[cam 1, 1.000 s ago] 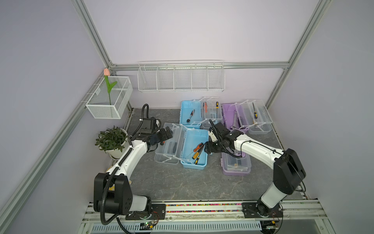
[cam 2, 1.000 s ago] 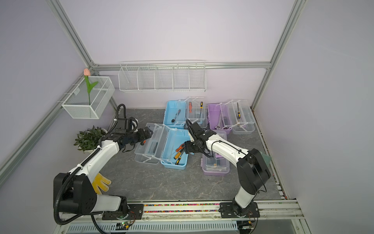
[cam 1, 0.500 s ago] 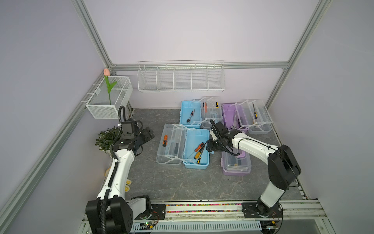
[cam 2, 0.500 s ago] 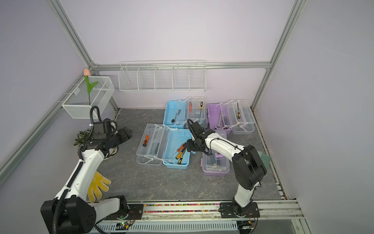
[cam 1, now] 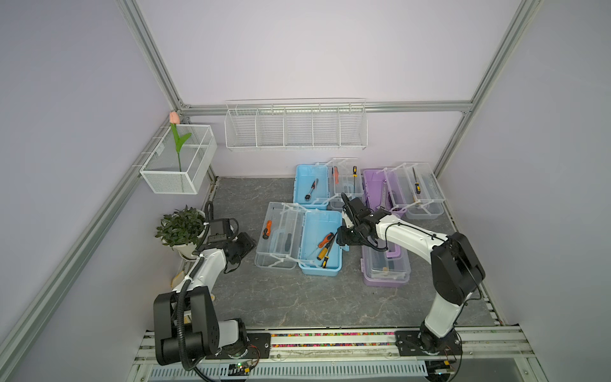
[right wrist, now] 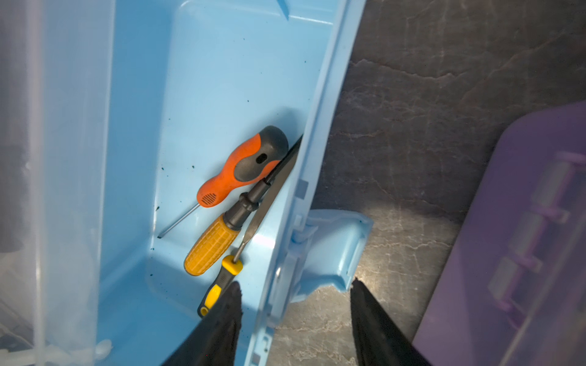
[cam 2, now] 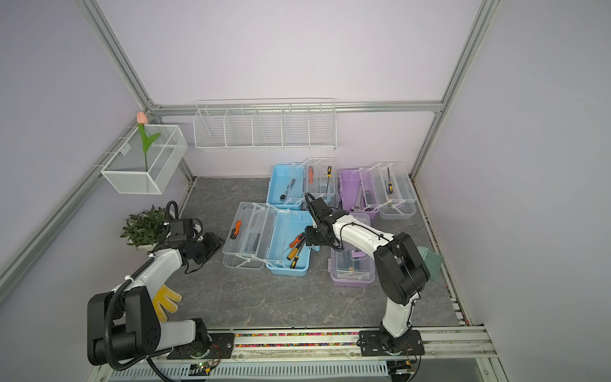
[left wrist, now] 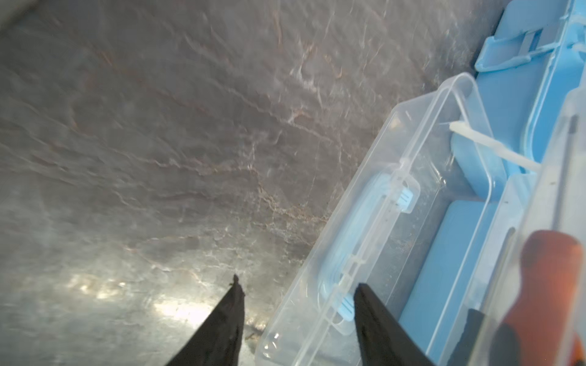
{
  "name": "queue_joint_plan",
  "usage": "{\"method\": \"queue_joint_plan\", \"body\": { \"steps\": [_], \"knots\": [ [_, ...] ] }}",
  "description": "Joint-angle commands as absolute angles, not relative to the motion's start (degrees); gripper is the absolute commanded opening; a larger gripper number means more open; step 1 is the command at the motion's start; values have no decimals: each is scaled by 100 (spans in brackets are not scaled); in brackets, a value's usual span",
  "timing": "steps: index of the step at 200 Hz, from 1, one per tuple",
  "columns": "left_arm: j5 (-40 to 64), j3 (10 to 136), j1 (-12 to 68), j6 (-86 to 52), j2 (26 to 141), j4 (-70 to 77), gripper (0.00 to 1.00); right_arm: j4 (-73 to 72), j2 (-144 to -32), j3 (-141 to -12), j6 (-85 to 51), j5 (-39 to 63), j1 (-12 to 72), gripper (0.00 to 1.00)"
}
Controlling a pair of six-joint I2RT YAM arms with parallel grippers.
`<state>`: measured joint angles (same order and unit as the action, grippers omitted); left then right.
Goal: Close toolboxes
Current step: Close the toolbox lid.
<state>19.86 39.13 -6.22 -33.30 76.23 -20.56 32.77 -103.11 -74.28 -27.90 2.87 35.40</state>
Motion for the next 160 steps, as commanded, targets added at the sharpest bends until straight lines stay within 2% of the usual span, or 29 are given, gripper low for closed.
{"method": "queue_joint_plan", "body": {
  "steps": [1,41,74,102,133,148,160],
  "knots": [
    [2574,3755,-567,-3755,7715,-1174,56,3166,-10446,-7541,-2773,386,3513,58],
    [2494,3586,-316,-3632,7806,-1149,54,3203,-10533,-7624,-2743,369,3508,57],
    [2107,3715,-142,-3363,7971,-1440,46,3240,-10582,-7681,-2668,369,3496,57],
    [2018,3766,-79,-3248,8141,-1467,33,3286,-10573,-7716,-2596,335,3496,57],
    [1813,3927,-29,-3064,8151,-1750,8,3346,-10564,-7752,-2540,325,3483,57],
    [1654,4095,36,-2940,8056,-2012,1,3344,-10556,-7743,-2544,325,3462,57],
    [1527,4293,147,-2736,7985,-2306,0,3332,-10564,-7743,-2540,376,3457,57]
  ]
}}
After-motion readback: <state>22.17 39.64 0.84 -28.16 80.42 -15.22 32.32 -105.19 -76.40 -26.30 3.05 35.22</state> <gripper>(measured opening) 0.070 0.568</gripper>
